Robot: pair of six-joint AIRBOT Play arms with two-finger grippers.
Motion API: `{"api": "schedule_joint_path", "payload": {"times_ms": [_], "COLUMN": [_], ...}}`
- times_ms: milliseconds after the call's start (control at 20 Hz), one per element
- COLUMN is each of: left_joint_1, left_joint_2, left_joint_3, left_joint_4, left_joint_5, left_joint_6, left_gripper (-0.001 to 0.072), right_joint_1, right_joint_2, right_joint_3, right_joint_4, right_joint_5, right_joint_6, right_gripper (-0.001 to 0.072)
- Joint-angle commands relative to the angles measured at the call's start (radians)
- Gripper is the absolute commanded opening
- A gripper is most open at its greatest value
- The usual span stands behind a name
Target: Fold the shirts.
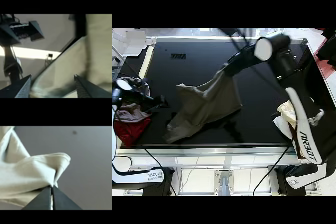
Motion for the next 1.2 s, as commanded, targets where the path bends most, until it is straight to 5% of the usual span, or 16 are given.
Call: {"api": "schedule_joint_path", "payload": {"times_ms": [0,300,350,450,700,1000,1150], "left_joint_1": [-0.085,-0.190,-0.203,-0.225,-0.239,-0.246,-0.244], "left_joint_2": [-0.034,-0.056,-0.056,-0.056,-0.056,-0.056,-0.085], "left_joint_3": [-0.020,-0.020,-0.020,-0.020,-0.019,-0.018,-0.016], "left_joint_4": [0.000,0.000,-0.001,-0.023,-0.085,-0.136,-0.208], "left_joint_5": [0.019,0.026,0.026,0.027,0.202,0.229,0.246], "left_joint_6": [0.038,0.058,0.058,0.058,0.083,0.401,0.402], "left_gripper": [0.0586,0.0586,0.0587,0.0586,0.0586,0.0588,0.0589], "right_joint_1": [-0.113,-0.223,-0.243,-0.286,-0.445,-0.669,-0.780], "right_joint_2": [0.026,0.005,-0.002,-0.004,0.055,0.385,0.505], "right_joint_3": [-0.014,-0.097,-0.097,-0.095,-0.076,-0.081,-0.081], "right_joint_4": [-0.047,-0.045,-0.047,-0.064,-0.103,0.088,0.108], "right_joint_5": [0.081,0.220,0.236,0.249,0.352,0.096,0.174], "right_joint_6": [0.051,0.152,0.178,0.202,0.231,0.242,0.240], "right_gripper": [0.0012,0.0014,0.0058,0.0308,0.0327,0.0347,0.0408]}}
